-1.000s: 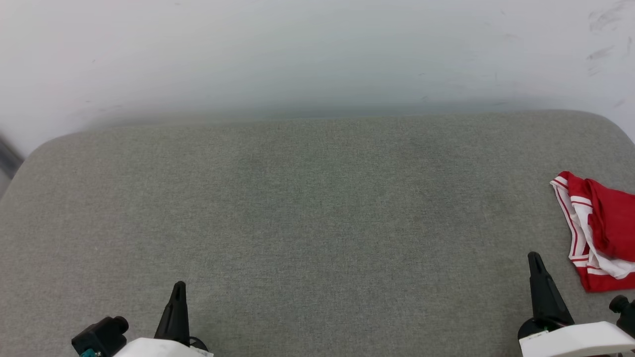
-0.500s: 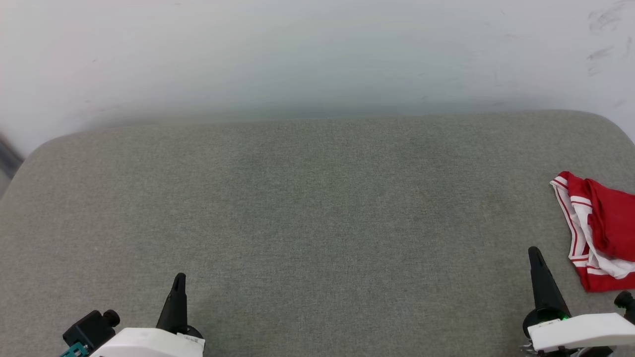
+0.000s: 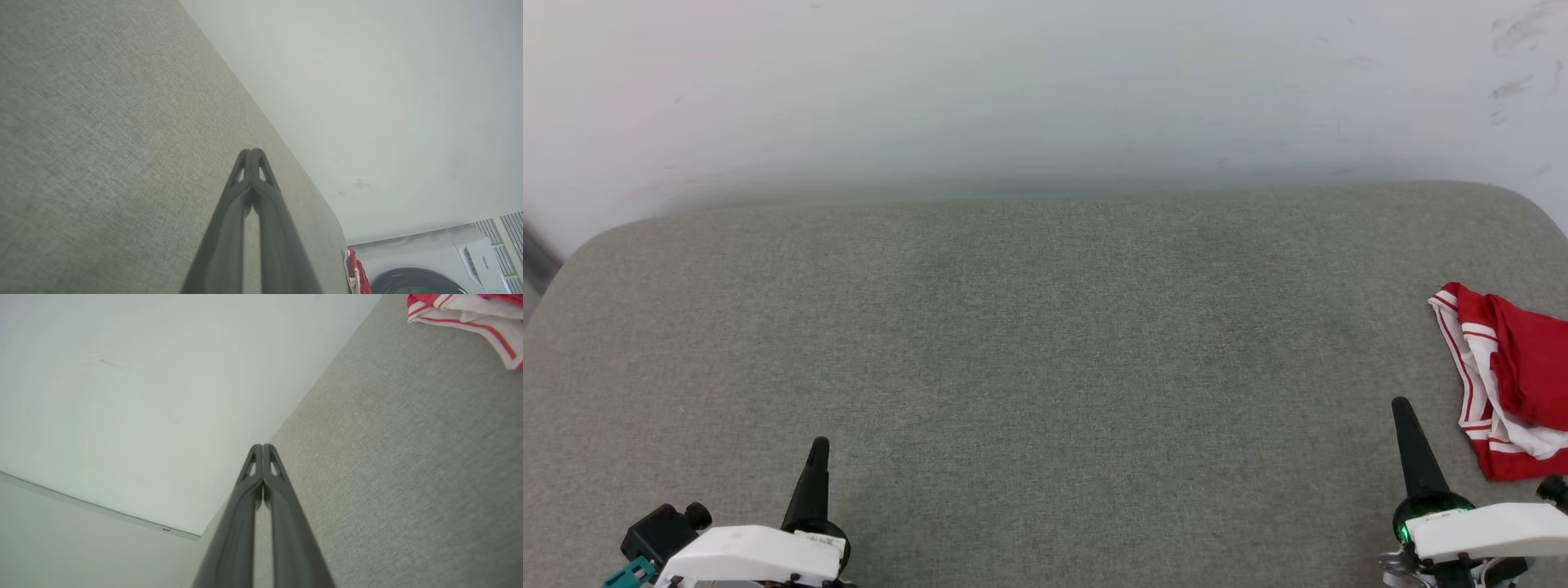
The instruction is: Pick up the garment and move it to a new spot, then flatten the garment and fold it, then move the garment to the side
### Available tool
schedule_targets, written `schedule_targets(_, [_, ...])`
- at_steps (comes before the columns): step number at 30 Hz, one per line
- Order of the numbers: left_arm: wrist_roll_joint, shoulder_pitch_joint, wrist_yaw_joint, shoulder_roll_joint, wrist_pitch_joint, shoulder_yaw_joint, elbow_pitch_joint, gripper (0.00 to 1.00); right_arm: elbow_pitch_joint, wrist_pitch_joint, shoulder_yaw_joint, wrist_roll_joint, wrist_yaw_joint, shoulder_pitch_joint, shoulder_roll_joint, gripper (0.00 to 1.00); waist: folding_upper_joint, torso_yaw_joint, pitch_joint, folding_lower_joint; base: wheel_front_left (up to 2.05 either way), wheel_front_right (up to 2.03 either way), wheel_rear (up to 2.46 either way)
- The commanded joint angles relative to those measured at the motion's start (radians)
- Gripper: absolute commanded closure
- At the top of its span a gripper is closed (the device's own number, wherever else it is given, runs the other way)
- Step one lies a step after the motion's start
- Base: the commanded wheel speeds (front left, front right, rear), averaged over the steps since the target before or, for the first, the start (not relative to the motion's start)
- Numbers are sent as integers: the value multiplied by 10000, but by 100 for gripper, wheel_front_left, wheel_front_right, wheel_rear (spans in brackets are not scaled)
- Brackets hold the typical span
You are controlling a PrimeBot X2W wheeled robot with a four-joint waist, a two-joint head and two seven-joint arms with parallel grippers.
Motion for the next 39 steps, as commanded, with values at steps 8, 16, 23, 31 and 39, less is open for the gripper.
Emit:
schedule_targets(8, [-1078, -392, -180, 65, 243, 133, 90, 100, 99, 250, -79, 1058, 2, -371, -51, 100, -1, 4, -3, 0, 0, 0, 0])
schedule_targets(16, [-1895, -566, -282, 59, 447, 222, 219, 100, 236, 460, -131, 1846, 2, -517, -31, 100, -1, 8, -5, 0, 0, 0, 0])
schedule_targets(23, [-2564, -709, -356, 50, 621, 294, 325, 100, 345, 632, -179, 2494, 1, -625, -10, 100, -1, 12, -7, 0, 0, 0, 0])
schedule_targets(31, [-3278, -840, -438, 36, 814, 387, 446, 100, 468, 824, -235, 3189, 1, -756, 15, 100, -1, 16, -10, 0, 0, 0, 0])
schedule_targets(39, [-3949, -977, -520, 17, 983, 473, 553, 100, 579, 999, -289, 3833, 1, -877, 41, 100, -1, 19, -12, 0, 0, 0, 0])
